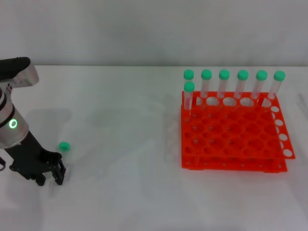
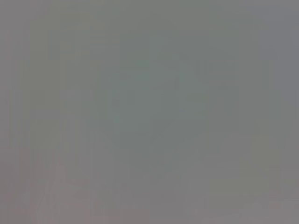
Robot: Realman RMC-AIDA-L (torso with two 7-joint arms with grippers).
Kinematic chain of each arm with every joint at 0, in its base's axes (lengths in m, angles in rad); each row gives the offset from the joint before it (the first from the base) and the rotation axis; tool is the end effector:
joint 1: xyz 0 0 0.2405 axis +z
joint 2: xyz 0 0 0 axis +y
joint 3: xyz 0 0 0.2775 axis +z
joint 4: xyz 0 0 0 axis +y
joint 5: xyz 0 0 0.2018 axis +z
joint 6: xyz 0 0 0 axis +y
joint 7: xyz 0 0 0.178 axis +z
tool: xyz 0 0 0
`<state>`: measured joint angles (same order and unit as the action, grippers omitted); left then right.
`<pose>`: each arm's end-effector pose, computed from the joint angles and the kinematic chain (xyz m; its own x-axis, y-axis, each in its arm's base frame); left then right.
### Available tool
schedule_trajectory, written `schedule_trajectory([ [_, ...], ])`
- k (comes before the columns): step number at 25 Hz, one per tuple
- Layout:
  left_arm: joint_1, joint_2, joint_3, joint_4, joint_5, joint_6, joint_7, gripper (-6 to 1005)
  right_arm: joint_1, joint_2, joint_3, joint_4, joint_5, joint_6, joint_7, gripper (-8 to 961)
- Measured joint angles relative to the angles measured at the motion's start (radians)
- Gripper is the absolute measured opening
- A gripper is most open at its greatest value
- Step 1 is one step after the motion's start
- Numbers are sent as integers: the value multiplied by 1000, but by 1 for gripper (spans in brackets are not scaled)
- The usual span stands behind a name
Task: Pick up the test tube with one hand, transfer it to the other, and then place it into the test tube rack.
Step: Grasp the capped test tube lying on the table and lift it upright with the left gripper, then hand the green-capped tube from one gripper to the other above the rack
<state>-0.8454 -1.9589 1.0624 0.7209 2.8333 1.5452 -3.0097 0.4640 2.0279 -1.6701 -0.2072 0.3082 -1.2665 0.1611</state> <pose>-0.2981 0.3875 -0.0052 0.0106 0.9990 -0.0444 0.8057 -0.0348 -0.5912 0.3121 0.3965 0.0498 0.7102 0.2902 -0.6414 -0.6482 -0.0861 -0.7566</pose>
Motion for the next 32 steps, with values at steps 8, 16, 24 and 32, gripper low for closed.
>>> schedule_trajectory([
  [8,-1,0,10,-8,-1,10,0,293,-4,0,-1,0,0,-11,2,821],
  [16,3,-7,56,15,0,15,0,186,-4,0,1,0,0,-11,2,822],
  [24,27,-38,165,205,1,-15,0,185,-4,0,0,0,0,-15,2,822],
  [32,95,-93,262,367,-1,-221,7,185,-5,0,-4,-1,0,-28,36,822],
])
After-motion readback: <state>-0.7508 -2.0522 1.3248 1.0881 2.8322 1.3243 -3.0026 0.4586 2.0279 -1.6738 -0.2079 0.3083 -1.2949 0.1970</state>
